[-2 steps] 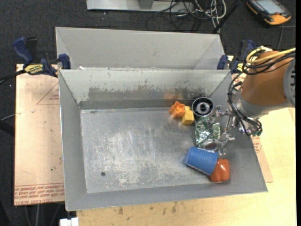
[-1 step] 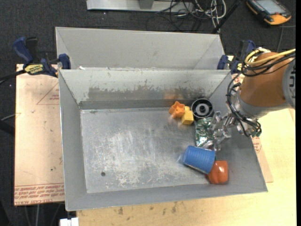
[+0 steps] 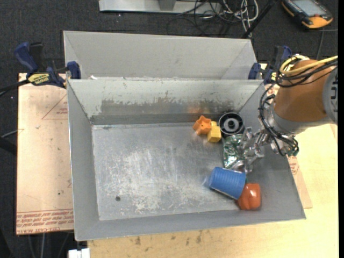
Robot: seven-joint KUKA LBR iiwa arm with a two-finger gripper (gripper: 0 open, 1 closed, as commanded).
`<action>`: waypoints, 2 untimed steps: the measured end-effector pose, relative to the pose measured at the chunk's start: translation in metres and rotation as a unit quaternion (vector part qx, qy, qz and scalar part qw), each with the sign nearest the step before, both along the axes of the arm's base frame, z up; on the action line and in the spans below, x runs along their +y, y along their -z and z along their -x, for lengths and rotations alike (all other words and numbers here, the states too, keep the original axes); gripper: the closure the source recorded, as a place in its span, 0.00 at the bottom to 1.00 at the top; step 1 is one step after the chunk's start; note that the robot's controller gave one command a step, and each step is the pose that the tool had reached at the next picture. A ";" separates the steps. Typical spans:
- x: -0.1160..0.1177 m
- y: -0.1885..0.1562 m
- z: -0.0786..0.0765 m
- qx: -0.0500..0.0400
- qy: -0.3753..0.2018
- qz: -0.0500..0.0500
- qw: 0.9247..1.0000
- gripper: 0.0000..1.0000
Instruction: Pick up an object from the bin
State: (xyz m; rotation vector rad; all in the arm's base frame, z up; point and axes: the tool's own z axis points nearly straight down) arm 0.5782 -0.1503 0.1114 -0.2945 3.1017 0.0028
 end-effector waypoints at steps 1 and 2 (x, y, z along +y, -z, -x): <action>0.000 -0.004 0.001 0.004 -0.001 0.000 1.000 1.00; 0.000 -0.021 0.003 0.010 -0.001 0.001 1.000 1.00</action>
Offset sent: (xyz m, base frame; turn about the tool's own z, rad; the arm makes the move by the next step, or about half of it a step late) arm -0.0001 0.0001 0.0491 0.0000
